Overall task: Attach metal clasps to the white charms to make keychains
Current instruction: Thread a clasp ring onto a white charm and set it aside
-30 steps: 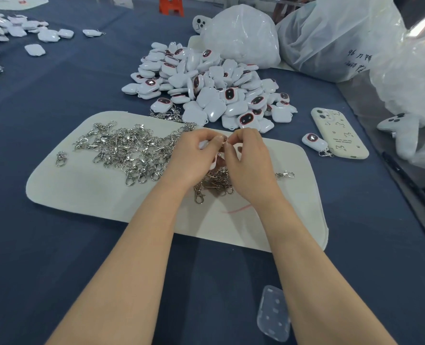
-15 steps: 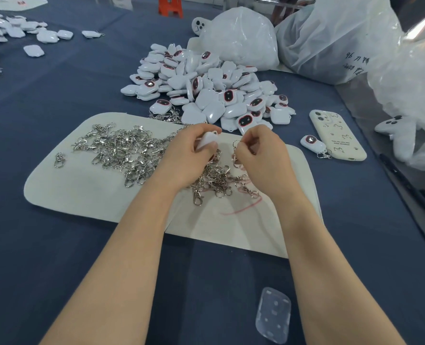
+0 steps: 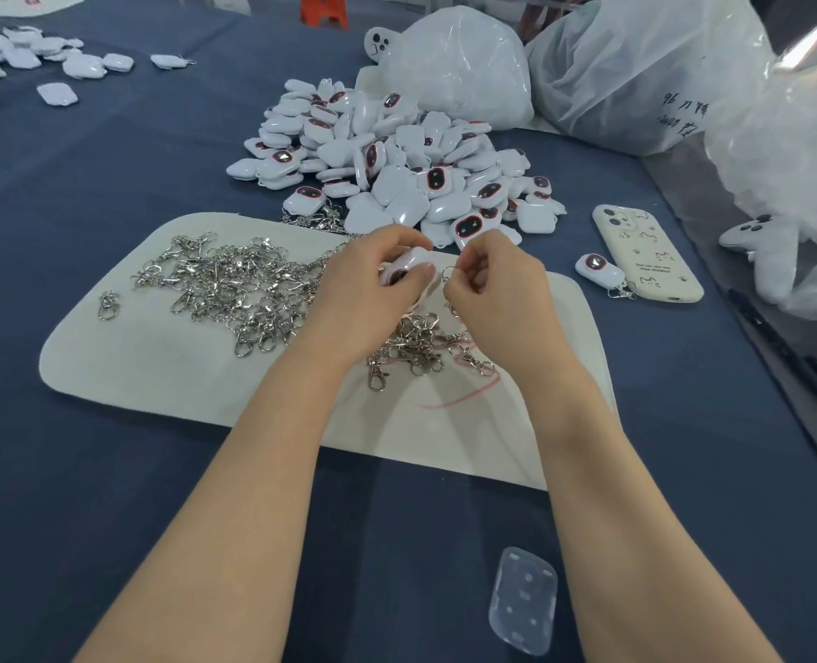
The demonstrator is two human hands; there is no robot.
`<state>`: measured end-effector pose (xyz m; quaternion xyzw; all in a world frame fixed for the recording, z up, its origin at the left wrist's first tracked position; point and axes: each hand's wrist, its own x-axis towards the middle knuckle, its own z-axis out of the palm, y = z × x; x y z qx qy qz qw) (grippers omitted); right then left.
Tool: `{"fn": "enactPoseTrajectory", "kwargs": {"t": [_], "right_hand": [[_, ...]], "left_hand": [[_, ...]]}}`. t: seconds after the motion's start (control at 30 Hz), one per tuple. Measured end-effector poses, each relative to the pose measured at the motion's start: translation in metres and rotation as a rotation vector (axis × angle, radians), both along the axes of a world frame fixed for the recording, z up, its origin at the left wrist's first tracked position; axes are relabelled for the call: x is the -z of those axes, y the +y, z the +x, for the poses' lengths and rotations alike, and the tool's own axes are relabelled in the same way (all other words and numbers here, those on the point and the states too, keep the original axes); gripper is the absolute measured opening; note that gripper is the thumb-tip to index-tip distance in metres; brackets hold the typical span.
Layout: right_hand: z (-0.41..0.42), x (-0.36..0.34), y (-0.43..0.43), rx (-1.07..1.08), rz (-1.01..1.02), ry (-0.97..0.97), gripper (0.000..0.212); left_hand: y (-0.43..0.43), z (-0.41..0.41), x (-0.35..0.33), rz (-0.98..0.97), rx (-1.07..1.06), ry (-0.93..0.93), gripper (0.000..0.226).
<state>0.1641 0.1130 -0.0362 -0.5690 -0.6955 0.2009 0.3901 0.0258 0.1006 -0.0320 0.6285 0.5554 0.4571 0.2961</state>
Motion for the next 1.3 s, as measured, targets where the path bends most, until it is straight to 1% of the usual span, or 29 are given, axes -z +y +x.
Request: {"fn": "enactPoseTrajectory", "kwargs": {"t": [0.07, 0.17, 0.27, 0.33, 0.67, 0.9, 1.2, 1.3], "right_hand": [[-0.002, 0.001, 0.0, -0.009, 0.023, -0.016, 0.006], [-0.006, 0.002, -0.001, -0.042, 0.062, -0.037, 0.007], [-0.009, 0.004, -0.002, -0.07, 0.068, -0.086, 0.009], [-0.01, 0.005, -0.002, -0.085, 0.07, -0.1, 0.01], [-0.012, 0.008, -0.006, -0.157, 0.022, -0.159, 0.01], [-0.014, 0.009, -0.009, -0.189, -0.015, -0.227, 0.011], [-0.016, 0.009, -0.012, -0.221, -0.028, -0.262, 0.009], [-0.017, 0.009, -0.011, -0.239, -0.028, -0.293, 0.009]], "left_hand": [[0.001, 0.001, 0.001, -0.009, 0.014, -0.003, 0.016], [0.0, 0.003, 0.001, -0.051, 0.018, -0.034, 0.014], [0.003, 0.001, 0.003, -0.005, -0.058, 0.085, 0.012], [0.004, 0.0, 0.004, 0.002, -0.093, 0.116, 0.012], [0.005, -0.005, 0.001, -0.003, -0.064, 0.279, 0.009], [0.006, -0.01, 0.003, -0.018, -0.023, 0.347, 0.009], [0.006, -0.012, 0.005, -0.029, 0.012, 0.41, 0.003], [0.006, -0.013, 0.005, -0.031, 0.011, 0.447, 0.005]]}}
